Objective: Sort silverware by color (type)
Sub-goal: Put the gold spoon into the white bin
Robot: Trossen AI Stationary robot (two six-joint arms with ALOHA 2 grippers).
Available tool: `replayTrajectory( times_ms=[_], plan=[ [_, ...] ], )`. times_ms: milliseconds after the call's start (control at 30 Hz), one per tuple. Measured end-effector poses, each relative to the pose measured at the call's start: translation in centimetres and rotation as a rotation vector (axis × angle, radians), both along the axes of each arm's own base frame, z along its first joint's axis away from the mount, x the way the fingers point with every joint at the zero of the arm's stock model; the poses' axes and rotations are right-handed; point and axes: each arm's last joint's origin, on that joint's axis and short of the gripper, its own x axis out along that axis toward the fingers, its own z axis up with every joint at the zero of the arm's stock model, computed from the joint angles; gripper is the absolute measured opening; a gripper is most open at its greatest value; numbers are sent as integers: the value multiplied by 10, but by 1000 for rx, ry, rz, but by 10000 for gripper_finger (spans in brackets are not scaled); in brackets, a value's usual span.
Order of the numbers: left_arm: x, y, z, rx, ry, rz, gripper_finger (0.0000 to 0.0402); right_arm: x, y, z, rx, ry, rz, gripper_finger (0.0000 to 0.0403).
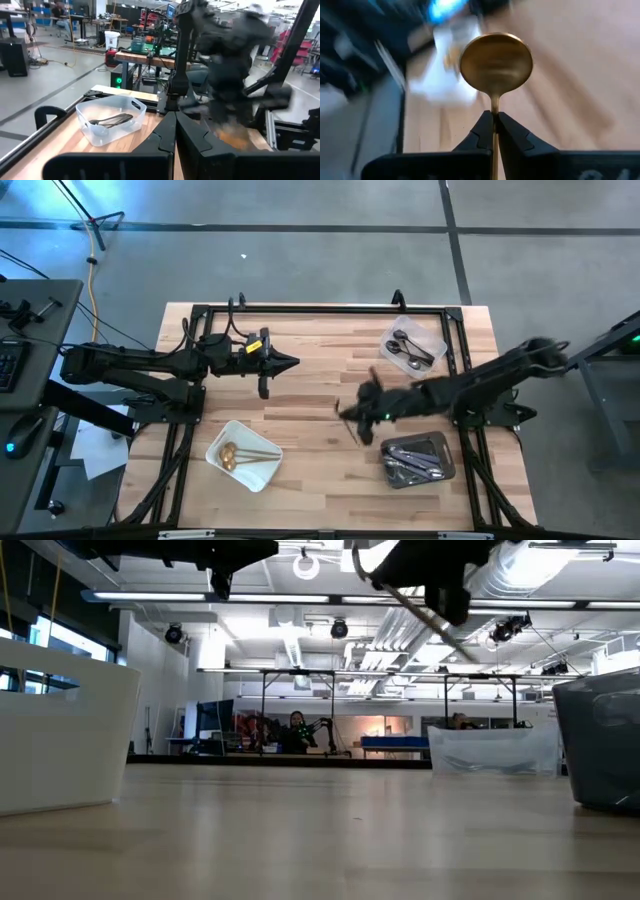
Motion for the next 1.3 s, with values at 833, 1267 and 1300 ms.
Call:
replayTrajectory(
  times_ms=[833,1267,1300],
  plan=[
    [3,12,20,-99,-82,94,0,-13,-141,42,-280,-522,150,0],
    [14,19,14,-50,-32,4,0,-11,-141,50,-261,-542,146,0],
    [15,19,13,-61,-32,3,0,-11,-141,50,-261,-541,146,0]
  ],
)
